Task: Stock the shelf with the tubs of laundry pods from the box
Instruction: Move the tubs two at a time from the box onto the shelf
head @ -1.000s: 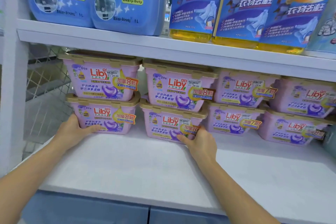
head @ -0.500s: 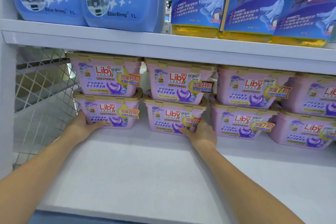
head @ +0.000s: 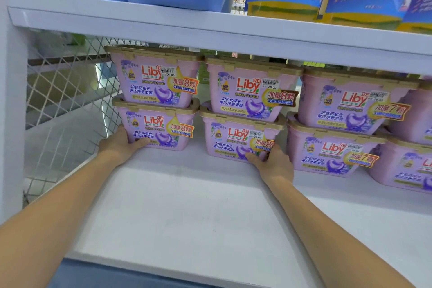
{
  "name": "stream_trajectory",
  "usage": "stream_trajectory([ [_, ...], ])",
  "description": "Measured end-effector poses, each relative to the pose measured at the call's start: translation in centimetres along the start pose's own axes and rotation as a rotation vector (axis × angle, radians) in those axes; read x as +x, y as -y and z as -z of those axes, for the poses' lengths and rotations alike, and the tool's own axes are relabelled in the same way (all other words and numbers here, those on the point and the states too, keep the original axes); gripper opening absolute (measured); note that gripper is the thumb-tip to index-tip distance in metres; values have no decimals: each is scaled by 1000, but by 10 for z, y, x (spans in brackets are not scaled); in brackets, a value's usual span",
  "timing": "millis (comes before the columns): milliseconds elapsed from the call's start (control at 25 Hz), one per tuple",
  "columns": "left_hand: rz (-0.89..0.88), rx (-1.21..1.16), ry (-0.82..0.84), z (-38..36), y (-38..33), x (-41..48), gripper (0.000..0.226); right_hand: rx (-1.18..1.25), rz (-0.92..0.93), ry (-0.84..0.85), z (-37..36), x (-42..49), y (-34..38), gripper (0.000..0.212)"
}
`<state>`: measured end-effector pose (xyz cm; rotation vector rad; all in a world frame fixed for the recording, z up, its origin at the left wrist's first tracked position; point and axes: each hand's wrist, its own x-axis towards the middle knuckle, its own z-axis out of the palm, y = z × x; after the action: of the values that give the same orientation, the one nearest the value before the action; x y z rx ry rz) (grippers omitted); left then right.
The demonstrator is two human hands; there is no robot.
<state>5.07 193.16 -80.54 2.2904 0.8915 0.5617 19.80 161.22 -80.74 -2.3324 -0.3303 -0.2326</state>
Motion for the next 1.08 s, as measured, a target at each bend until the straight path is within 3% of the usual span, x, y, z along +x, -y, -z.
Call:
stream_trajectory([
  [120,-1,-13,-59,-1,-4,-5,70,85,-27,18,1,1,-3,56],
  [240,-2,26,-252,2,-12,-25,67,263,-59,7,10,-10,0,59],
  [320,-38,60,-376,7,-15,-48,68,343,-18,-1,20,-27,-2,62],
  [400,-97,84,-399,14,-15,-75,61,265,78,23,35,-52,-13,59],
  [520,-289,197,-340,22,-20,-126,47,22,308,57,76,-97,-37,51],
  [600,-429,268,-271,27,-33,-166,53,-173,467,40,109,-123,-54,47],
  [680,-520,303,-206,31,-47,-208,58,-309,507,54,143,-148,-75,49],
  [840,-530,265,-129,29,-52,-304,55,-351,383,80,211,-210,-130,42],
  [1080,-392,200,211,-24,-21,-441,67,-332,34,230,252,-330,-236,38],
])
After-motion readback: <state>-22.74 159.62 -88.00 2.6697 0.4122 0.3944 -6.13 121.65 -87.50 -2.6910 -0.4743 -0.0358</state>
